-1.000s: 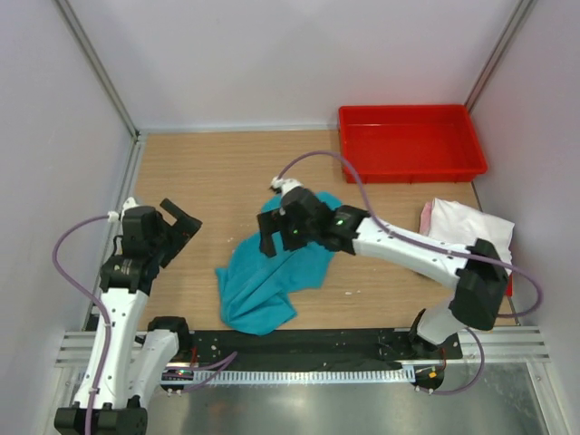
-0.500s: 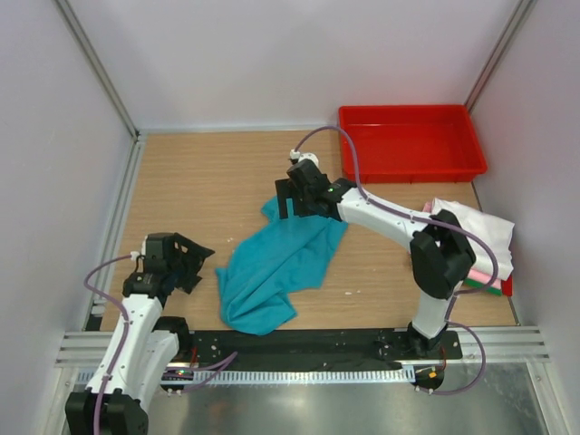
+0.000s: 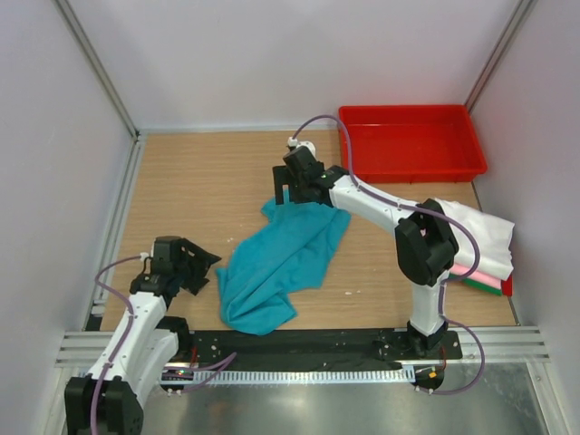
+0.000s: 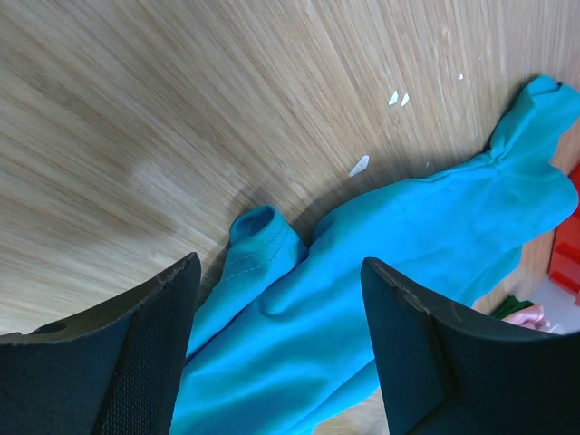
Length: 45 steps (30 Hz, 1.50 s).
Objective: Fold and stack the t-shirts
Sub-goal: Flatten the tshirt out
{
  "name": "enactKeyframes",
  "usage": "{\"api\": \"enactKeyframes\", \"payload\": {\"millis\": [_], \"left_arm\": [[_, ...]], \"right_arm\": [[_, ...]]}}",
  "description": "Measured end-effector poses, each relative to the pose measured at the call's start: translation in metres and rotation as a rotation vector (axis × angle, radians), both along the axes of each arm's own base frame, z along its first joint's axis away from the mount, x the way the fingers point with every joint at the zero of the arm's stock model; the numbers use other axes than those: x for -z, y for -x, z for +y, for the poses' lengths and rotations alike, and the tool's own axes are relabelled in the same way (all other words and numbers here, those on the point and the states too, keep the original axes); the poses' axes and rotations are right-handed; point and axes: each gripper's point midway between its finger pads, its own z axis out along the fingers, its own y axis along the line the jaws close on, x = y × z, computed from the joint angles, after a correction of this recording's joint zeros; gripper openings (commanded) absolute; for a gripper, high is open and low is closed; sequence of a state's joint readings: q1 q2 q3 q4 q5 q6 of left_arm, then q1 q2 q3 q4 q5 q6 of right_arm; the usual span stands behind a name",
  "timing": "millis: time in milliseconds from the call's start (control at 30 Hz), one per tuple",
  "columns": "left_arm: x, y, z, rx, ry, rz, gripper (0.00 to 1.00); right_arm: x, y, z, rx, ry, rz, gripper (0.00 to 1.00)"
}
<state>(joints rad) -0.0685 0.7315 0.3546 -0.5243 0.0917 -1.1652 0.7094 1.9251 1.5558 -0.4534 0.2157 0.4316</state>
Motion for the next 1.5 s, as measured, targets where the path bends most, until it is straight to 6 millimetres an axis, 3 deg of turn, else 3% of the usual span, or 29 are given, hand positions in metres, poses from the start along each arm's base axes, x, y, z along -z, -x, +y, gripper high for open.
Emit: {"api": "enactKeyframes", "payload": {"millis": [400,600,733,1000,1067,1133,1167,1333,1500], "left_arm": [[0.013,0.001,-0.01,0.093,-0.034,0.036,0.56],[0.02,0.005,-0.018,0.141,-0.048,0.06,0.47],[0.023,0.005,-0.018,0.139,-0.059,0.074,0.38],[0.028,0.009,-0.024,0.169,-0.075,0.09,0.36],[0.031,0.011,-0.028,0.19,-0.084,0.103,0.28],[0.033,0.011,-0.029,0.197,-0.098,0.108,0.15],[0.035,0.012,-0.029,0.191,-0.103,0.114,0.01],[0.035,0.007,-0.02,0.16,-0.154,0.125,0.0],[0.027,0.002,-0.011,0.127,-0.202,0.12,0.0]], "right_arm": [[0.007,-0.006,-0.009,0.039,0.054,0.014,1.0],[0.028,-0.036,0.0,0.039,0.098,0.0,1.0],[0.043,-0.053,-0.009,0.047,0.089,0.023,1.0],[0.044,-0.106,-0.032,0.081,0.006,0.002,1.0],[0.049,-0.115,-0.03,0.074,0.007,-0.003,1.0],[0.057,-0.117,-0.024,0.055,0.006,0.005,1.0],[0.062,-0.116,-0.021,0.045,0.008,0.011,1.0],[0.084,-0.109,-0.011,-0.005,0.015,0.054,0.98],[0.084,-0.108,-0.001,-0.041,-0.007,0.059,0.86]]}}
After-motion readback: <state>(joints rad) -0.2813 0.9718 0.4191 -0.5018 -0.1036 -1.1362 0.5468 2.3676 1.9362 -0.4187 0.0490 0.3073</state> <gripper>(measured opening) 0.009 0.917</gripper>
